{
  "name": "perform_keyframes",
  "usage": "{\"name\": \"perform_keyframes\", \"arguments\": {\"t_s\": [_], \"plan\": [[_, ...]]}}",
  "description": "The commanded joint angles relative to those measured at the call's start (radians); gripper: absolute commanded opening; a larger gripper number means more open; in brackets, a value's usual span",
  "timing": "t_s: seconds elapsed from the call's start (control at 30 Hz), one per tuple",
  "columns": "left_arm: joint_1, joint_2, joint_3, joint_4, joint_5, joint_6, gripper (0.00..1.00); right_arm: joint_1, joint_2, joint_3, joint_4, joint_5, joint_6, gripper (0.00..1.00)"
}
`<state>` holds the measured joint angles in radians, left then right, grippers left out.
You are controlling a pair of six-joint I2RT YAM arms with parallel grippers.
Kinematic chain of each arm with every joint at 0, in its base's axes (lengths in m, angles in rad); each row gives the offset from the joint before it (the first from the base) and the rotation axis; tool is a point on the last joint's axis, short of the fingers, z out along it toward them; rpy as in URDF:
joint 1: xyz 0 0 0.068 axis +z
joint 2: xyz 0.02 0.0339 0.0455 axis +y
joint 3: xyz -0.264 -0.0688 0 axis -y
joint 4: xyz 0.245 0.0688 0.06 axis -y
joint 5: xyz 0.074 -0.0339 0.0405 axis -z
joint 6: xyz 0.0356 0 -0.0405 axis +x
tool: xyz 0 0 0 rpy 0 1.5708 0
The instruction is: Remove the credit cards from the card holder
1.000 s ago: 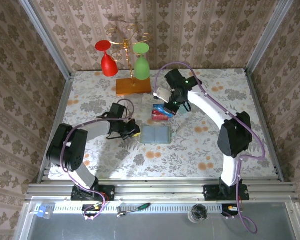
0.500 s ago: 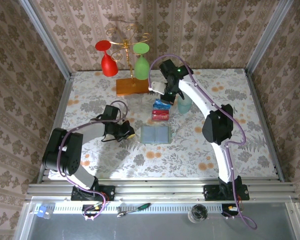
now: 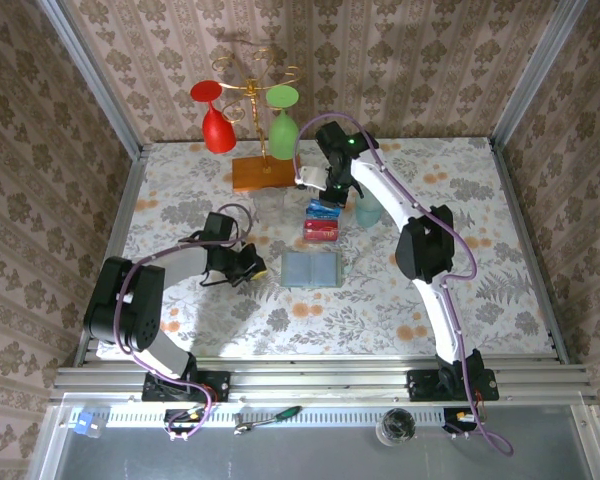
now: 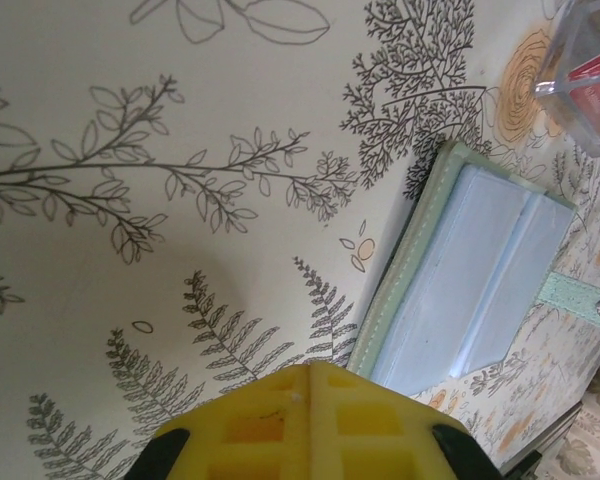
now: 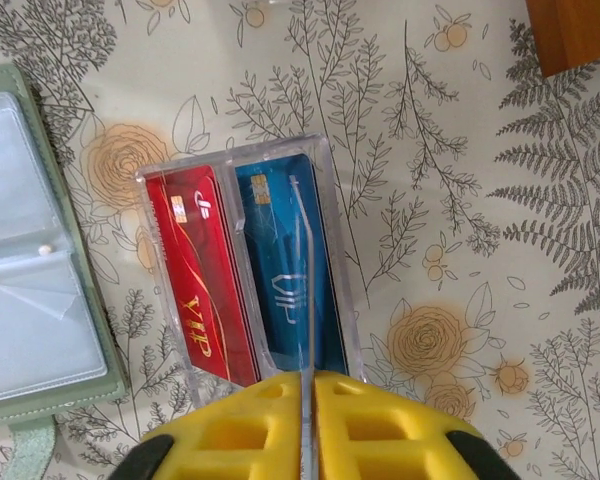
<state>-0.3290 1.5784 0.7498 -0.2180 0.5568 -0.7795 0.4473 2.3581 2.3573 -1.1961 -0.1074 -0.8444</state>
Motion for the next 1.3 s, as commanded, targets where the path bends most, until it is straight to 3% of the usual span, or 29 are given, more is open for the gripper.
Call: {"name": "perform_keyframes", "arguments": {"t_s": [0.0, 0.17, 0.33, 0.6, 0.67, 0.7, 0.73, 1.0, 1.27], "plan": [[0.014, -0.031, -0.013, -0.024, -0.016, 0.030, 0.04, -0.005, 0.017, 0.034, -0.002, 0.037, -0.006, 0.21], [0.026, -0.051, 0.000, -0.044, -0.047, 0.065, 0.06, -0.013, -0.035, -0.019, 0.041, 0.051, 0.028, 0.25], [0.063, -0.085, 0.013, -0.082, -0.126, 0.125, 0.11, -0.023, -0.182, -0.235, 0.190, 0.080, 0.104, 0.35], [0.135, -0.184, -0.013, -0.099, -0.266, 0.219, 0.62, -0.079, -0.523, -0.758, 0.579, 0.137, 0.288, 0.71], [0.157, -0.204, -0.010, -0.098, -0.277, 0.234, 0.86, -0.104, -0.586, -0.845, 0.634, 0.150, 0.342, 0.83], [0.167, -0.217, -0.007, -0.103, -0.291, 0.242, 0.96, -0.117, -0.617, -0.892, 0.667, 0.162, 0.373, 0.95], [0.176, -0.228, -0.004, -0.107, -0.308, 0.248, 1.00, -0.128, -0.641, -0.930, 0.703, 0.174, 0.396, 1.00], [0.244, -0.295, 0.015, -0.120, -0.532, 0.310, 1.00, -0.241, -0.837, -1.261, 0.941, 0.268, 0.563, 1.00], [0.265, -0.362, -0.060, 0.065, -0.757, 0.405, 1.00, -0.350, -0.878, -1.507, 1.196, 0.384, 0.718, 1.00]]}}
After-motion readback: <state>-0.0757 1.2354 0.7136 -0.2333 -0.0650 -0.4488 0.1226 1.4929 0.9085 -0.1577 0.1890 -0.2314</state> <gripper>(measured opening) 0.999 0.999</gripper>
